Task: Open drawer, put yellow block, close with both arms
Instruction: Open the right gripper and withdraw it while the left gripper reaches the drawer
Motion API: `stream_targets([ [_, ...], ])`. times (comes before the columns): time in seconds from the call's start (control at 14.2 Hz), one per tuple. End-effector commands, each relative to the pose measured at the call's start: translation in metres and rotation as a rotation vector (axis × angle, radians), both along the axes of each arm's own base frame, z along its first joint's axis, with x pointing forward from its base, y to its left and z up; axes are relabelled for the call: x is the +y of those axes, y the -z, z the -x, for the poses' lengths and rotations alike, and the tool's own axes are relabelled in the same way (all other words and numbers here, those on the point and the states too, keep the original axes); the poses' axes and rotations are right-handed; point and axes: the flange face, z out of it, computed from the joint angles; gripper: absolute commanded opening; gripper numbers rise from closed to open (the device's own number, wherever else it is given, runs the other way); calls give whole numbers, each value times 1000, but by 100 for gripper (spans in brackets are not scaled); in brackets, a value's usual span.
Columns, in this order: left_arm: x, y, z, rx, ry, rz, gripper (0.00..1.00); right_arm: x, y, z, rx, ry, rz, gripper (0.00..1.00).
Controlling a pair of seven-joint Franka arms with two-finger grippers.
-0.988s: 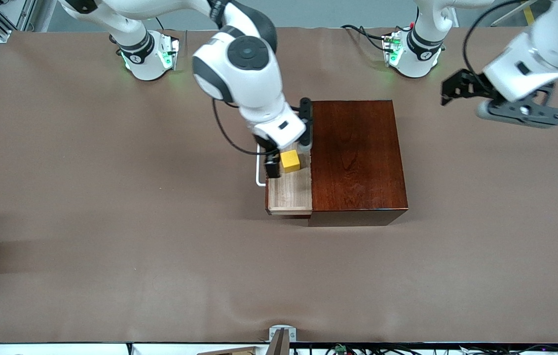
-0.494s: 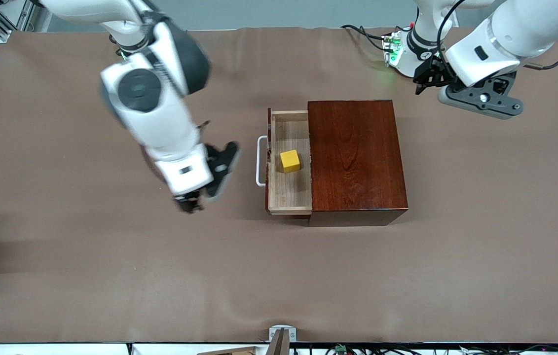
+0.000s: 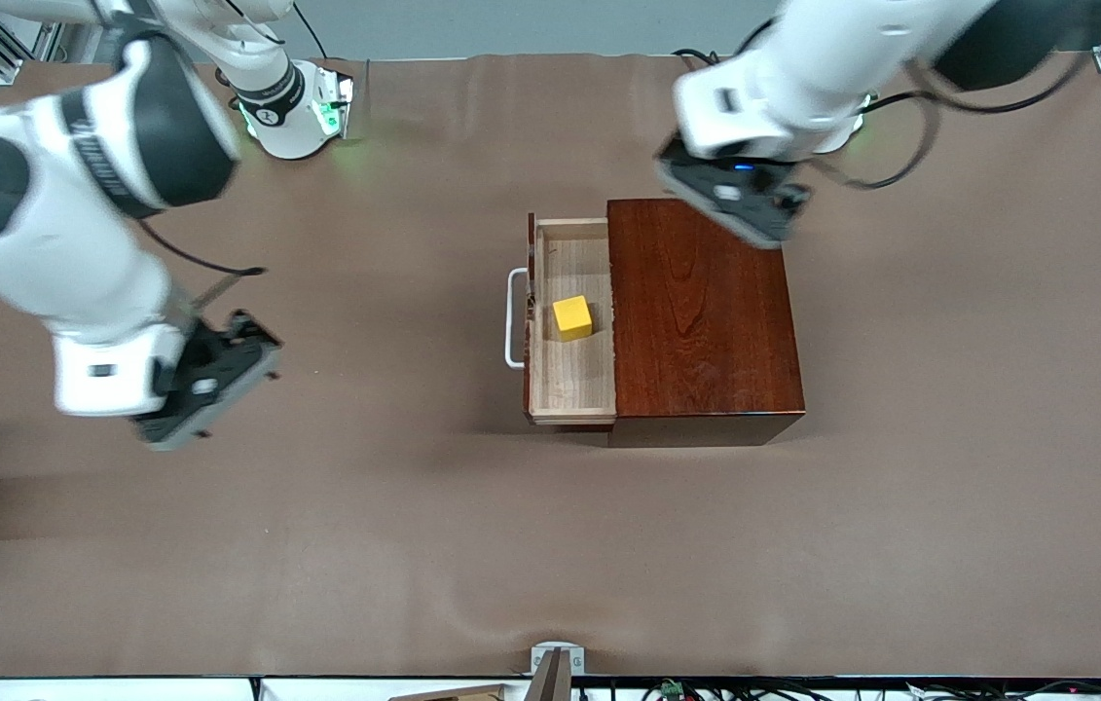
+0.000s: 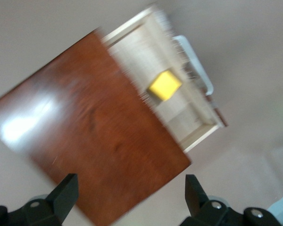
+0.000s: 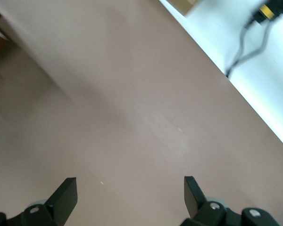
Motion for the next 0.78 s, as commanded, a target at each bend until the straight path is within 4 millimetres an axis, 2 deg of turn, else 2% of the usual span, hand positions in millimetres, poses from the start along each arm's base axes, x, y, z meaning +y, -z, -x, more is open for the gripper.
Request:
stream_targets([
  [0.0,-63,24,-7,-34,277,107,100,-45,-22,20,6,132,21,100],
  [0.07,-86,33,-5,-82,350,148,100,-64,-30,26,10,181,3,100],
  [0.21,-136,63,3,-143,434,222,100,-109,-41,37,42,288,-36,100],
  [0.35,-172,92,9,-187,500,268,100,-150,-49,47,88,371,-75,100],
  [0.49,-198,127,8,-229,570,253,100,-186,-55,62,138,484,-71,100],
  [0.71,-228,180,23,-260,711,161,100,-219,-79,87,157,612,-105,100],
])
